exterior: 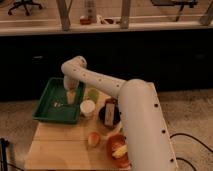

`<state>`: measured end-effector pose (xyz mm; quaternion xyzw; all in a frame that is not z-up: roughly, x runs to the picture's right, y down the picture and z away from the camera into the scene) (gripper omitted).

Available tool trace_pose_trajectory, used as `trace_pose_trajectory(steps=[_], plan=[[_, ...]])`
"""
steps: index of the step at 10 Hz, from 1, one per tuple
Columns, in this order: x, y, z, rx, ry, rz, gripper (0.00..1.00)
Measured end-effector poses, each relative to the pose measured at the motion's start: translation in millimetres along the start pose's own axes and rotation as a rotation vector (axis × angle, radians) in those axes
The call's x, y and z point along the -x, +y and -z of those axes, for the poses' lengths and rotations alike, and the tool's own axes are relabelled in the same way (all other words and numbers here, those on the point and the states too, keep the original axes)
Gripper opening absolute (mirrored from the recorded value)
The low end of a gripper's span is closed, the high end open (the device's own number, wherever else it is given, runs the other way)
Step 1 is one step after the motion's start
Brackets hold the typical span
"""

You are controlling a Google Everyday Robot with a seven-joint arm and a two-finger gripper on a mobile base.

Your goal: Place fork in table surface

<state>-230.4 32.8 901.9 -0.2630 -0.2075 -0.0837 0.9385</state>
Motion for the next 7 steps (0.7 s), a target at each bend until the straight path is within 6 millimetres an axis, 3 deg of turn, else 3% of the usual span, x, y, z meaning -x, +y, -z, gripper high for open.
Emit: trace_pose_trajectory(steps=[7], plan=[[7.5, 21.2, -40.4, 0.074, -0.028, -0.089, 0.8]])
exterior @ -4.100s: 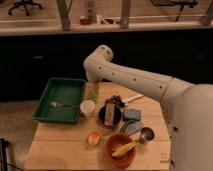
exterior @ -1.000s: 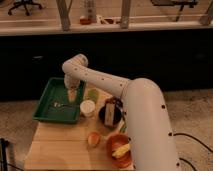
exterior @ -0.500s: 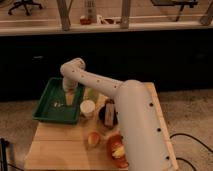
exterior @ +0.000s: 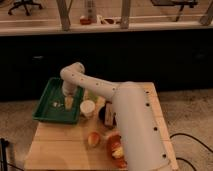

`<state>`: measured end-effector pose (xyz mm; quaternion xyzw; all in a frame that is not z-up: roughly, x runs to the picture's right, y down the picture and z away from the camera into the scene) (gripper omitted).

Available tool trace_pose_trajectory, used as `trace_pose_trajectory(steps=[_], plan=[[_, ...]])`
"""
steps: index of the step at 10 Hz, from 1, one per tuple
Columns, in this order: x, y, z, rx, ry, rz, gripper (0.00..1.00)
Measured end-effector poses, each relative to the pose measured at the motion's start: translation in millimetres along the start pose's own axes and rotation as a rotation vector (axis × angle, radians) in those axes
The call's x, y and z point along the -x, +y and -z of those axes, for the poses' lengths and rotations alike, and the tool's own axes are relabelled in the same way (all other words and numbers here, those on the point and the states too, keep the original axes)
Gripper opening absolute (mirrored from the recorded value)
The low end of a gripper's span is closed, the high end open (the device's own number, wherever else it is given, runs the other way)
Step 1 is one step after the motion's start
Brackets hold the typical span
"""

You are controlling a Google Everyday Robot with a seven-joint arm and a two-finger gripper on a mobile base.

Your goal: Place fork in table surface

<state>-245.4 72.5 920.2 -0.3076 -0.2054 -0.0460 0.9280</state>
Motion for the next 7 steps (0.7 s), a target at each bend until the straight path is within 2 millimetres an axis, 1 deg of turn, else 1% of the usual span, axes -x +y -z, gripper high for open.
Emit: trace_pose_trajectory(steps=[3, 7], plan=[[-1.6, 5.7, -16.7, 0.033, -0.028, -0.034, 0.8], [-7.7, 8.9, -32.7, 0.06, -0.058, -0.072, 0.8]])
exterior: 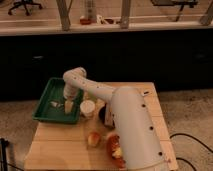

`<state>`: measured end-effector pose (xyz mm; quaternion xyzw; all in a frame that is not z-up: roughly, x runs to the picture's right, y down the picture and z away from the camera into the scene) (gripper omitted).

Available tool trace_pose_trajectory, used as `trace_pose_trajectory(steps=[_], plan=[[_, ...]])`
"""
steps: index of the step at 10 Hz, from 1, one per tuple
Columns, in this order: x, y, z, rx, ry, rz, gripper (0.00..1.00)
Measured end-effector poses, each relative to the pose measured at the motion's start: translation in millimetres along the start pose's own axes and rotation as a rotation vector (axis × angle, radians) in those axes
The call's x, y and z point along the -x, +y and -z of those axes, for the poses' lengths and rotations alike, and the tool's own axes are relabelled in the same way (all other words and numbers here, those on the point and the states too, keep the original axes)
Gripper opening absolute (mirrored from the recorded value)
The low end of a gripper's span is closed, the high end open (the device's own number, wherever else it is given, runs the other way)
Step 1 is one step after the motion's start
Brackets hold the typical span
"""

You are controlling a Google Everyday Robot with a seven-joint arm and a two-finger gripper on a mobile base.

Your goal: Place fork in table surface

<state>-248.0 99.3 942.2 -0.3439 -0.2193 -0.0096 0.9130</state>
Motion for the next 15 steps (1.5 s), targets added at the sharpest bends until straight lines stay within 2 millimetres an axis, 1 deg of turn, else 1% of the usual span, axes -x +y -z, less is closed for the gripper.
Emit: trace_pose_trajectory(steps=[2, 3, 4, 5, 6, 7, 9, 10, 11, 12, 15], plan=[[-1.5, -1.1, -5.8, 0.01, -0.017, -0.003, 0.8], [-0.6, -1.0, -9.3, 0.016, -0.025, -0.001, 0.77], [1.1, -1.0, -11.5, 0.02, -0.032, 0.004, 0.68], [2.7, -0.8, -12.9, 0.023, -0.038, 0.006, 0.62], [3.8, -0.7, -13.9, 0.024, -0.041, 0.009, 0.49], [4.4, -0.7, -12.2, 0.023, -0.041, 0.009, 0.41], [7.5, 0.1, -7.4, 0.026, -0.042, 0.013, 0.18], [7.0, 2.0, -6.4, 0.031, -0.039, 0.015, 0.08], [6.7, 2.2, -5.4, 0.032, -0.038, 0.015, 0.03], [6.2, 1.9, -4.9, 0.031, -0.038, 0.015, 0.0], [3.9, 1.0, -8.2, 0.031, -0.038, 0.016, 0.0]])
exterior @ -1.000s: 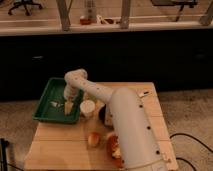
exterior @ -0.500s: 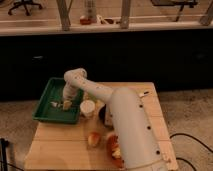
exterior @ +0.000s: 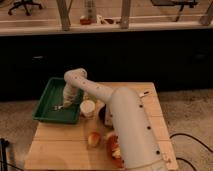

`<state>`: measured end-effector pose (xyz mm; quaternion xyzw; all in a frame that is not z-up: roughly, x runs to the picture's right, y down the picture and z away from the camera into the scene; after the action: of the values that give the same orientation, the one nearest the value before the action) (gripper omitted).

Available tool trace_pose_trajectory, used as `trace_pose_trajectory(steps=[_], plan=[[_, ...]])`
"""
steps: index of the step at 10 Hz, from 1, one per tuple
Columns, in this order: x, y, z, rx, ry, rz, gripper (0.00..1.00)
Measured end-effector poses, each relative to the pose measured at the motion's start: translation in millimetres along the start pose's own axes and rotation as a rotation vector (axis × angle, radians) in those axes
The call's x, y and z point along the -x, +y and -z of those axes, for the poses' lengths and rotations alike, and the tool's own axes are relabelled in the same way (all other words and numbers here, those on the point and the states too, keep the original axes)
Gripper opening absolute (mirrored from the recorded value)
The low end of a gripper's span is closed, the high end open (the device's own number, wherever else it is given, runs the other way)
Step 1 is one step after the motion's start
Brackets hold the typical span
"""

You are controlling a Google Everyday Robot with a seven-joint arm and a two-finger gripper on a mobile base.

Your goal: Place fork in table surface

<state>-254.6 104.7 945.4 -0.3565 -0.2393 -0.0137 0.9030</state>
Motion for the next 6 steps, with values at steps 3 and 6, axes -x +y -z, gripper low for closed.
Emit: trace_pose_trajectory(steps=[3, 6], plan=[[1.0, -0.3, 1.8, -0.002, 0.0, 0.002, 0.0], [0.5, -0.5, 1.8, -0.002, 0.0, 0.002, 0.0]])
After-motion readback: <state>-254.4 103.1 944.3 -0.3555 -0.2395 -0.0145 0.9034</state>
